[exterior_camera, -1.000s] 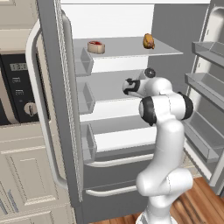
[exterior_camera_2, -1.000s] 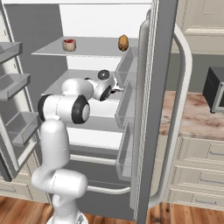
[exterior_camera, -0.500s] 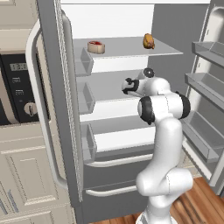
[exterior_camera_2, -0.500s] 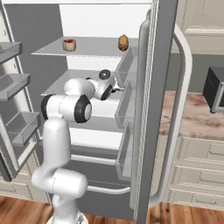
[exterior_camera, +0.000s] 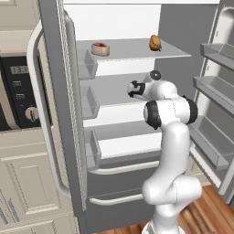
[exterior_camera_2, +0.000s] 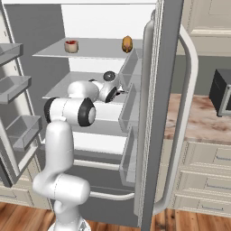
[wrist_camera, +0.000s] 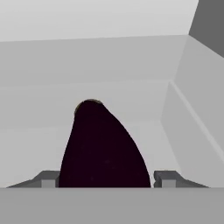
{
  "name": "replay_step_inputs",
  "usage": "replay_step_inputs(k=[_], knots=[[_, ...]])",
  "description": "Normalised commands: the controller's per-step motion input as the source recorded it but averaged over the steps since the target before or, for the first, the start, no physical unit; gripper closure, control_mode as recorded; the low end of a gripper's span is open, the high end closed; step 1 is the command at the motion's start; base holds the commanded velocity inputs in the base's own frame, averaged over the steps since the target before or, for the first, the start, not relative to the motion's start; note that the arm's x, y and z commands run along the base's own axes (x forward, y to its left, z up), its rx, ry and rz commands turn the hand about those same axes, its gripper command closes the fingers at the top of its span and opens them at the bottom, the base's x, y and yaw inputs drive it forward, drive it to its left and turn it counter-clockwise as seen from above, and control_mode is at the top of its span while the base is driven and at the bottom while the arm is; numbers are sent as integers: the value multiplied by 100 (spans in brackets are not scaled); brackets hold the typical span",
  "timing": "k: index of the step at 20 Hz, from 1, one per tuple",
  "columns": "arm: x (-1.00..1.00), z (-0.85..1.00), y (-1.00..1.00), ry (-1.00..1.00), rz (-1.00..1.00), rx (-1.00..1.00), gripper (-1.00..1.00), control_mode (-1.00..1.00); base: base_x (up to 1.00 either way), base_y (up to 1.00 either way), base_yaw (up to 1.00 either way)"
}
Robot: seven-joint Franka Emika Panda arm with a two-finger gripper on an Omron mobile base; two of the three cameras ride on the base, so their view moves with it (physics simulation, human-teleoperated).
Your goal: Gather the eggplant and sweet potato from the fridge and place them on a tray on the dining counter. Then gather the steak and chicken drumstick from the fridge and place them on the other tray.
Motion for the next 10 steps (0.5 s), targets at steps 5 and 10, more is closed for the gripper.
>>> replay_step_inputs(k=[5, 10], knots=[[0, -12, 0, 1, 0, 0, 100, -100, 0, 0, 0], [-43, -1, -1, 0, 0, 0, 100, -100, 0, 0, 0]])
